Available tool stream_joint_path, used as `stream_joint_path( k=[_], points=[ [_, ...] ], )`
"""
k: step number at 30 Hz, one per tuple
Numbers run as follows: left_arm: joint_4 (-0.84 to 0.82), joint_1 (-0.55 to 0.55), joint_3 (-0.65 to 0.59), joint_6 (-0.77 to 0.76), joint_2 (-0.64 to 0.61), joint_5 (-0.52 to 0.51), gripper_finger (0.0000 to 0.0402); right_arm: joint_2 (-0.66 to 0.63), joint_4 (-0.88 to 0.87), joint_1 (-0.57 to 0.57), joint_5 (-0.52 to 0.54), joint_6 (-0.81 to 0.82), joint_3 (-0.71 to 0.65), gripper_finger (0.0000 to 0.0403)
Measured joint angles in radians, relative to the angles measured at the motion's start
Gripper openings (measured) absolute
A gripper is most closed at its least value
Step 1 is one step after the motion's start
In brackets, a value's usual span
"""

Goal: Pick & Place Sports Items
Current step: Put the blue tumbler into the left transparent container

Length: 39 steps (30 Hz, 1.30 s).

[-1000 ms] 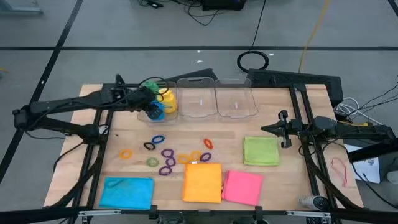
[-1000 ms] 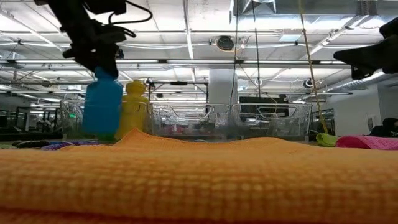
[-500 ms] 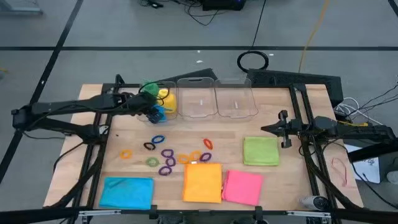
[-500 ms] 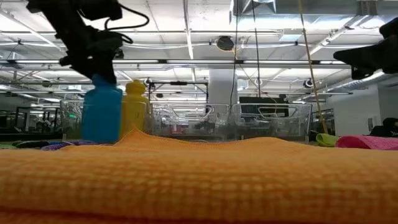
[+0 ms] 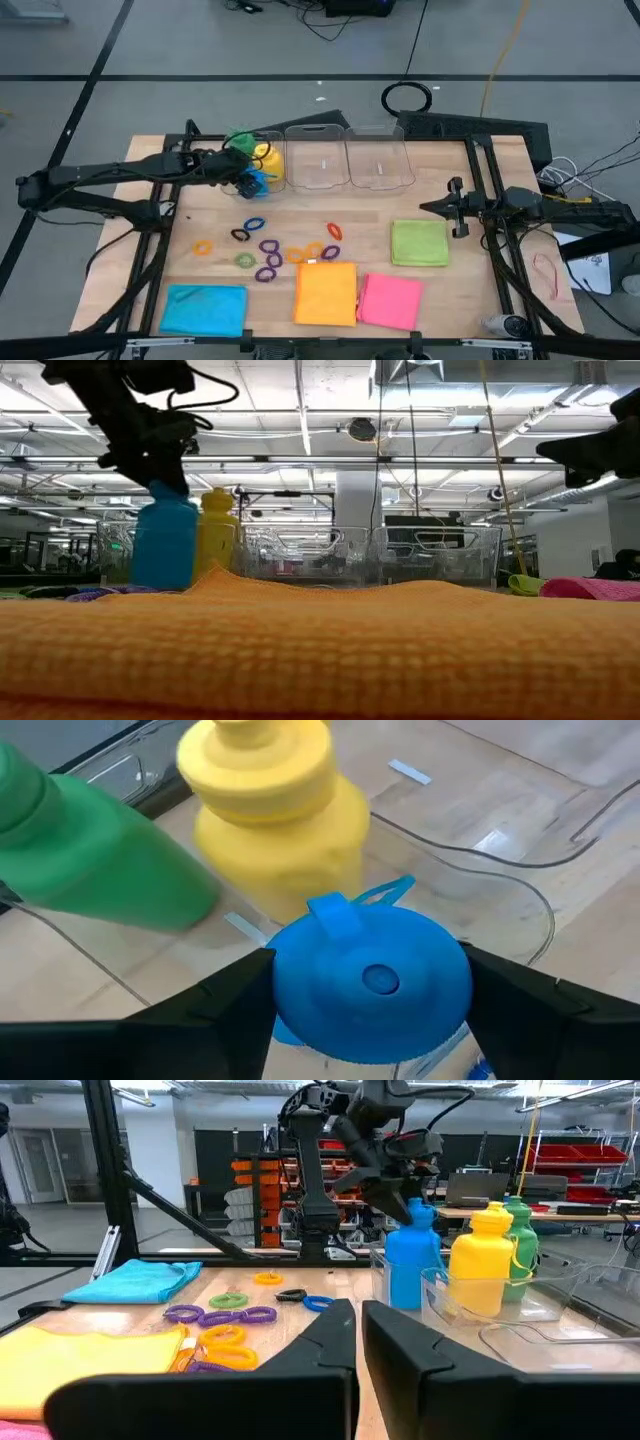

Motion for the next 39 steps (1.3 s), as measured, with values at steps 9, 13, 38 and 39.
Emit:
stream_joint_path(
  k=[9, 13, 38, 39],
  points=[
    [-0.002, 0.0, -0.001, -0.002, 0.001, 0.008, 0.0216, 0.0, 0.0, 0.0, 0.0, 0.0, 0.0, 0.0],
    [-0.003, 0.0, -0.001, -0.003, 0.001, 0.008, 0.0216, 0.0, 0.0, 0.0, 0.0, 0.0, 0.0, 0.0],
    [-0.012, 0.0, -0.005, -0.026, -0.02, 0.015, 0.0295, 0.0, 0.0, 0.0, 0.0, 0.0, 0.0, 0.0],
    [-0.01, -0.001, -0.005, -0.026, -0.027, 0.015, 0.0295, 0.0, 0.0, 0.0, 0.0, 0.0, 0.0, 0.0]
  ],
)
